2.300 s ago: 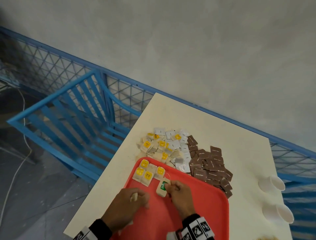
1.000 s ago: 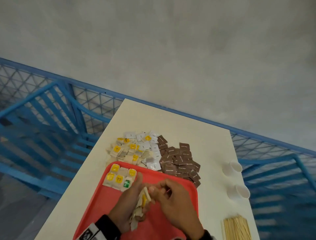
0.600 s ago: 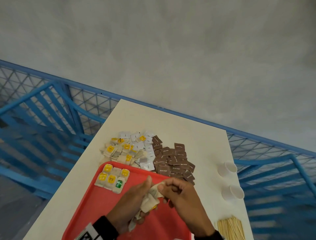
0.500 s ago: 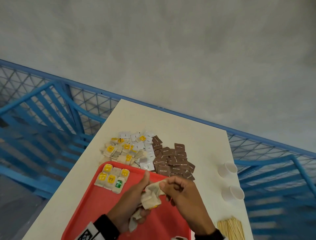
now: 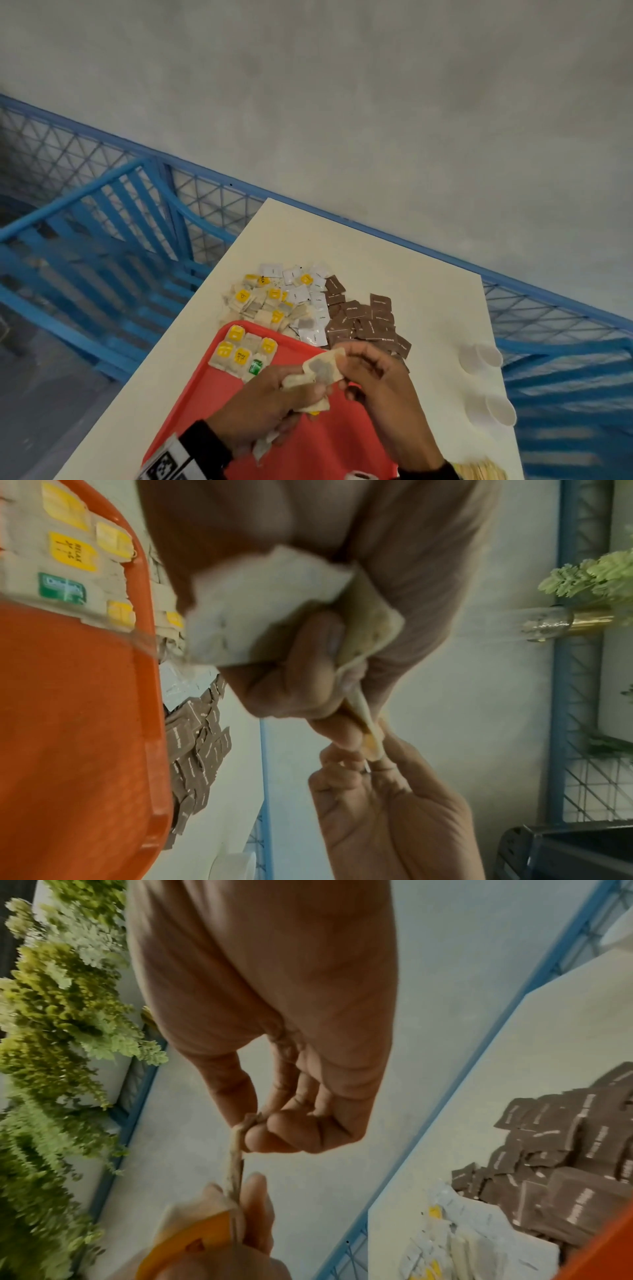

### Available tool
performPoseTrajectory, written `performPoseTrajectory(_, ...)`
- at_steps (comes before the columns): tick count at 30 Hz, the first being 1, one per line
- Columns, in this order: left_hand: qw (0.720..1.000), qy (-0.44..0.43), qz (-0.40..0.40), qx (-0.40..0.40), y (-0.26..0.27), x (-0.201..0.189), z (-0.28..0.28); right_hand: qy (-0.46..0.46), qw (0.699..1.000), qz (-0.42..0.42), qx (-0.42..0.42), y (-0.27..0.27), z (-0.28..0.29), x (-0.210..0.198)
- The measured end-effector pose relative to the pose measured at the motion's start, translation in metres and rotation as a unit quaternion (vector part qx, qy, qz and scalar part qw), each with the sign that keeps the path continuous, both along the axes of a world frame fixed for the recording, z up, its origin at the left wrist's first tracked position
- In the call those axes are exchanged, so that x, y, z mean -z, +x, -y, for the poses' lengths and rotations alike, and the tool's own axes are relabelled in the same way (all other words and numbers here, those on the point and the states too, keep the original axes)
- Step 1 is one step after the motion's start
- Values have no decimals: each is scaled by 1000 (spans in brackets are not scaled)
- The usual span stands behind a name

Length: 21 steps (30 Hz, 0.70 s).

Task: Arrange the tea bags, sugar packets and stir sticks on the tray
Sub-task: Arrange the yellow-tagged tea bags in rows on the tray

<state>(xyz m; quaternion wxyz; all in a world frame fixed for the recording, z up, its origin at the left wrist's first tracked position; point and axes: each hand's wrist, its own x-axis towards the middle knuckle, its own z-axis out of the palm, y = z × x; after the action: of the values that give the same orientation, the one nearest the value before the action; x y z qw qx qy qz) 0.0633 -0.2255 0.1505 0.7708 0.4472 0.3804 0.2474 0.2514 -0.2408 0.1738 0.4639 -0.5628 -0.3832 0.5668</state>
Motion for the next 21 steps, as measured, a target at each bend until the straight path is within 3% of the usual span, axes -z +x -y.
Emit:
performPoseTrajectory(13,997,-46,48,48,-6,-5,-10,53,996,-73,18,-3,-8,-22)
performPoseTrajectory(17,989,-118,87,29,-5,7,-13,64,990,-121,8,-1,-5,-29)
performPoseTrajectory(21,967,-202,158,-11,2,15,-14,81,990,-118,-14,-4,-2,-35)
